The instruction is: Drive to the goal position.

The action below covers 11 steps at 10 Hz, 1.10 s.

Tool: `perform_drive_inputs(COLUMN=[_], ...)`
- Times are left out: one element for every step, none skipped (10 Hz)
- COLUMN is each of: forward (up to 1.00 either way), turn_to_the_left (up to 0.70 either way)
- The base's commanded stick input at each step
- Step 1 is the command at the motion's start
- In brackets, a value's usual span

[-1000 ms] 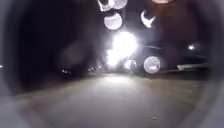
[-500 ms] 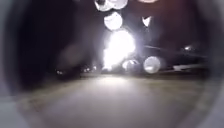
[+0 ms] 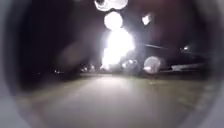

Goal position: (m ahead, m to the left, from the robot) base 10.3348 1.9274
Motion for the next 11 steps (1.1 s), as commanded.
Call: perform_drive_inputs(forward=[1.0,1.0,1.0,1.0,1.0,1.0,1.0,1.0,1.0,1.0,1.0], turn_to_the_left=[0.0,0.0,0.0,0.0,0.0,0.0,0.3,0.4,0.28,0.11,0.0])
